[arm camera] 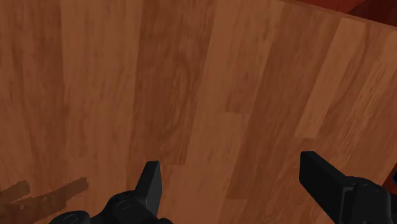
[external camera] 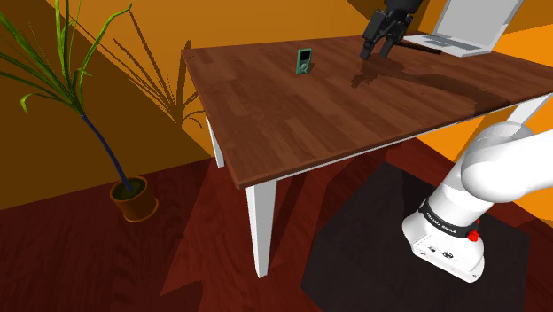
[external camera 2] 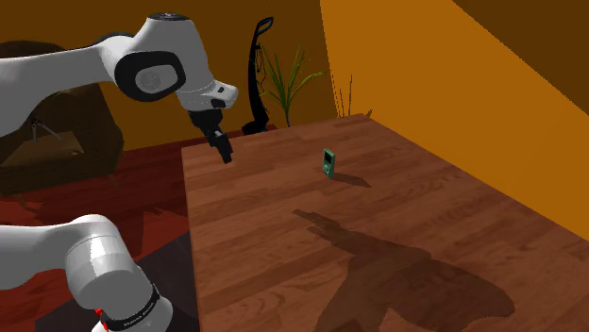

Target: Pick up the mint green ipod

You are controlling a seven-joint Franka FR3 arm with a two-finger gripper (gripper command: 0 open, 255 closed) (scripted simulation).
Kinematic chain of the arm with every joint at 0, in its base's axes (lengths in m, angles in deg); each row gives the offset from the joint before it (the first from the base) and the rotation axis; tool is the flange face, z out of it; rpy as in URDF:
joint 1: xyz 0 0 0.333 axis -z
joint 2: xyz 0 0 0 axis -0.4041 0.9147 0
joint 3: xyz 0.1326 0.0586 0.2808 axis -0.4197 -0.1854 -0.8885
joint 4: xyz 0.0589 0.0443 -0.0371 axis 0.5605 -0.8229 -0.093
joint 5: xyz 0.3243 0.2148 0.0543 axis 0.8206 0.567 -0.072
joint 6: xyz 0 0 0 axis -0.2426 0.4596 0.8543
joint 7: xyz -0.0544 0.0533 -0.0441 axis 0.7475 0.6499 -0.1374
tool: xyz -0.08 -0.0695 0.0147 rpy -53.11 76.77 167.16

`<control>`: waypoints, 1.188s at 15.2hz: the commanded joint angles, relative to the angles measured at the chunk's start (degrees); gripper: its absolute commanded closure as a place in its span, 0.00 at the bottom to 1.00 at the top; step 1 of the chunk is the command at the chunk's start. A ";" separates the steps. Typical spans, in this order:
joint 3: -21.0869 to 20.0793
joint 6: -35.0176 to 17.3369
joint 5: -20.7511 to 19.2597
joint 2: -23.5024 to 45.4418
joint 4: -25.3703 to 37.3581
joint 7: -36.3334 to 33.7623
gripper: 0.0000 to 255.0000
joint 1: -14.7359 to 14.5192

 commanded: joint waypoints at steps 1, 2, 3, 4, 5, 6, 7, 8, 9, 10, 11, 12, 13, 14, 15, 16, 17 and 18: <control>0.00 0.00 0.00 0.00 0.00 0.00 0.00 0.00; 0.38 -0.72 -0.34 2.43 1.31 0.54 0.00 0.08; 0.76 -1.38 -0.66 4.85 2.68 1.06 0.00 0.14; 1.13 -1.97 -0.95 7.28 4.13 1.57 0.00 0.20; 1.50 -2.49 -1.22 9.70 5.65 2.07 0.00 0.24; 1.85 -2.94 -1.46 12.12 7.23 2.57 0.00 0.29; 2.20 -3.33 -1.67 14.55 8.89 3.06 0.00 0.34; 2.54 -3.65 -1.86 16.97 10.62 3.54 0.00 0.37; 2.88 -3.89 -2.03 19.39 12.42 4.02 0.00 0.41; 3.21 -4.07 -2.17 21.81 14.29 4.49 0.00 0.45; 3.54 -4.18 -2.28 24.24 16.24 4.96 0.00 0.49; 3.85 -4.22 -2.36 26.67 18.26 5.43 0.00 0.54; 4.15 -4.19 -2.42 29.11 20.36 5.90 0.00 0.61; 4.44 -4.09 -2.45 31.56 22.55 6.37 0.00 0.68; 4.72 -3.91 -2.46 34.02 24.82 6.83 0.00 0.76; 5.00 -3.67 -2.44 36.50 27.18 7.29 0.00 0.85; 5.26 -3.34 -2.40 39.00 29.64 7.75 0.00 0.97; 5.50 -2.94 -2.33 41.53 32.20 8.21 0.00 1.11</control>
